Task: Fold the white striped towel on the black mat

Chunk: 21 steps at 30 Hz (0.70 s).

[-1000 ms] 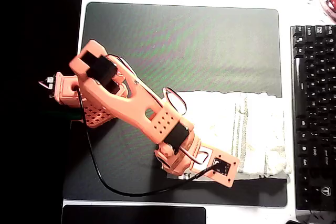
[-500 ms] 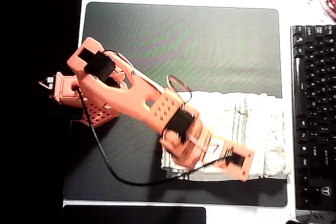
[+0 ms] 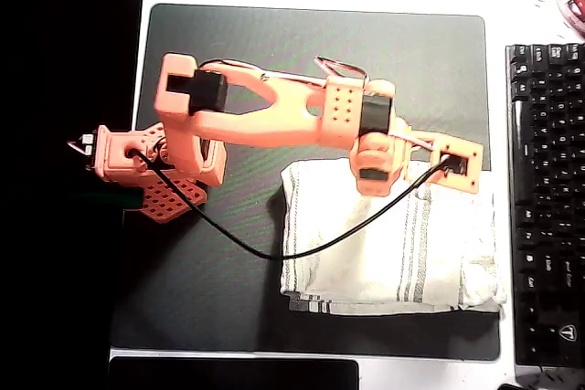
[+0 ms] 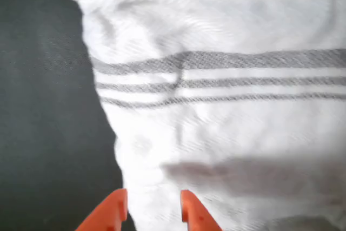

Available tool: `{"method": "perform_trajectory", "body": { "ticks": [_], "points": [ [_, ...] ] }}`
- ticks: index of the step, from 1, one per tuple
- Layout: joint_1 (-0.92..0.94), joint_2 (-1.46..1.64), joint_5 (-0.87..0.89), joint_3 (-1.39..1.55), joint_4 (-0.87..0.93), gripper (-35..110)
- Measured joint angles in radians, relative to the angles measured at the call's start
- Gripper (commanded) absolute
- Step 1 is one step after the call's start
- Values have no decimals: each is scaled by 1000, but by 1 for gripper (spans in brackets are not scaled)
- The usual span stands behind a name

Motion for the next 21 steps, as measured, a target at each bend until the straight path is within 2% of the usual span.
{"method": "perform_trajectory", "body": {
  "ticks": [5,11,21],
  "points": [
    [-98,-97,74,-17,-25,2],
    [-161,-155,117,-11,-106,0],
    [-87,-206,67,29,-170,0]
  ]
}}
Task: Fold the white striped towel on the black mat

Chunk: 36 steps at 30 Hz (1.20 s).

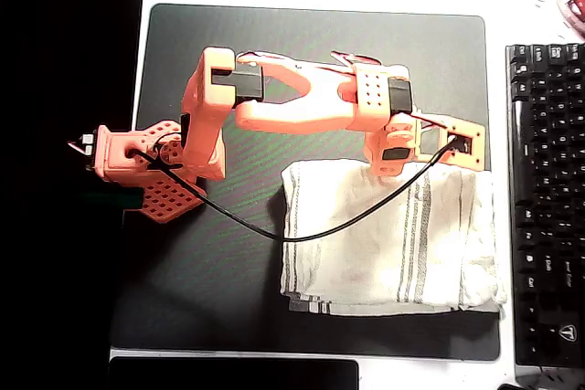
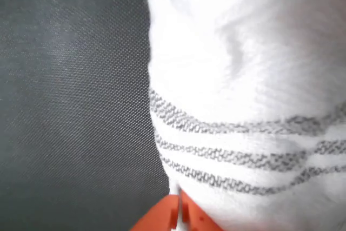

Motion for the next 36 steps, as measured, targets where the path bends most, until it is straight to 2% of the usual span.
{"method": "perform_trajectory", "body": {
  "ticks": [13,20,29,36],
  "points": [
    [114,-17,-89,0,-9,1],
    [80,17,-57,2,29,5],
    [12,494,-60,192,106,0],
    [54,959,-130,575,9,0]
  ]
}}
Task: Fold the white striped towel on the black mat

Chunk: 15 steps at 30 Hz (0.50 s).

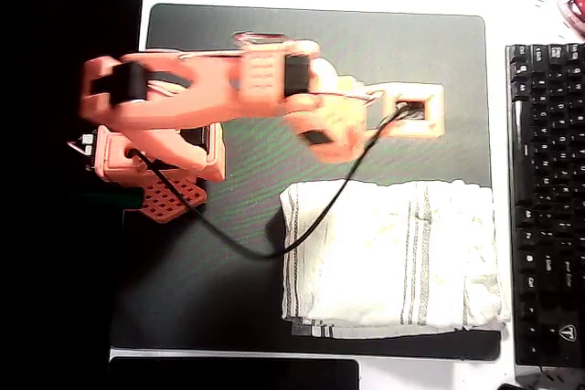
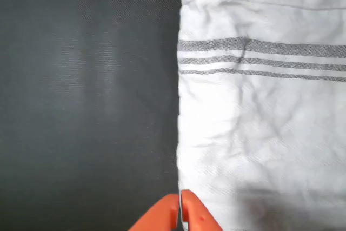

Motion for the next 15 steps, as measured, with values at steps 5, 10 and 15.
{"method": "perform_trajectory", "body": {
  "ticks": [5,10,15],
  "points": [
    [12,316,-38,305,-115,0],
    [25,557,-52,541,-164,0],
    [20,762,-49,715,-167,0]
  ]
}}
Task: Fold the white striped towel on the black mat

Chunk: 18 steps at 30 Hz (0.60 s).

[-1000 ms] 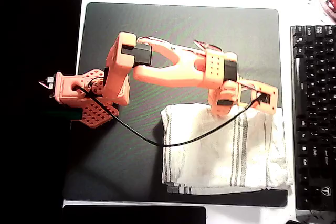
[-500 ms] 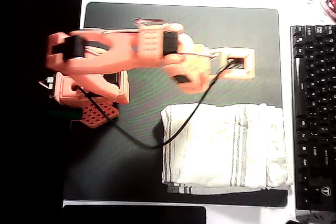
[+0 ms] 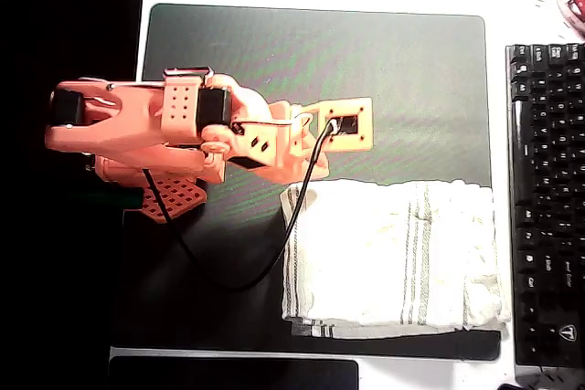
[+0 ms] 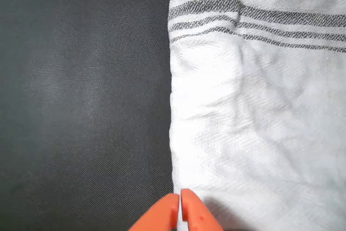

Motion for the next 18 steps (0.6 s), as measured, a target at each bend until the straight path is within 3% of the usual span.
{"method": "perform_trajectory", "body": {
  "ticks": [18],
  "points": [
    [-6,347,-38,238,150,0]
  ]
}}
